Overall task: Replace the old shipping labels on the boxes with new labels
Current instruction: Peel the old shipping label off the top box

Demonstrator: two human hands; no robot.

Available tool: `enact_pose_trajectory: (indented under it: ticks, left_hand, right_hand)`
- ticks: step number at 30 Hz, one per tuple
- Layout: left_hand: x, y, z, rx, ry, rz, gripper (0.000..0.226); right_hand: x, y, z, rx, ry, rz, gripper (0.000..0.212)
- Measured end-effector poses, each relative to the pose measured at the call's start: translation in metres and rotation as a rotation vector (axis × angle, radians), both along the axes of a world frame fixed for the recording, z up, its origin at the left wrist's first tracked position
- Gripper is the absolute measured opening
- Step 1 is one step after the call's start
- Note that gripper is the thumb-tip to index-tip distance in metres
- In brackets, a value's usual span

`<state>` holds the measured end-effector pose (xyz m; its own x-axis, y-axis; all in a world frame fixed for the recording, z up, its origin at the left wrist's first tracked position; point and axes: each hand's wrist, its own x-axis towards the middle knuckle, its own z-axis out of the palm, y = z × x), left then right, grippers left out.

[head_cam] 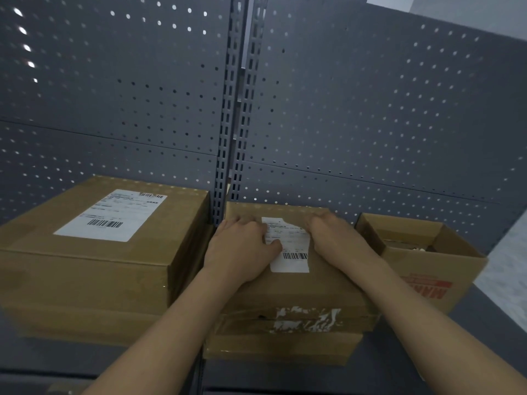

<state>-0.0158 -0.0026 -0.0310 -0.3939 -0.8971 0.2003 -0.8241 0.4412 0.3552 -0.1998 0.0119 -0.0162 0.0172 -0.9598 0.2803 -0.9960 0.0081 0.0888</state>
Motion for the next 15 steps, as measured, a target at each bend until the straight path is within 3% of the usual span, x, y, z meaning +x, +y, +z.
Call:
enact_pose_trajectory:
  ticks: [5,10,15]
  left_hand:
    - [0.0,0.001,0.001,0.002,0.001,0.002,0.054]
    - [0.001,0.0,0.001,0.011,0.014,-0.006,0.052]
    - [0.001,-0.001,0.001,0.01,0.01,-0.001,0.053]
  right_hand:
    - [0.002,-0.002,0.003,0.055,-0.014,-0.009,0.022]
    - [-0.008,-0.003,0.002,0.031,-0.155,-0.074,0.018]
    - [-0.005,-0.004,0.0,0.025,-0.058,-0.023,0.021]
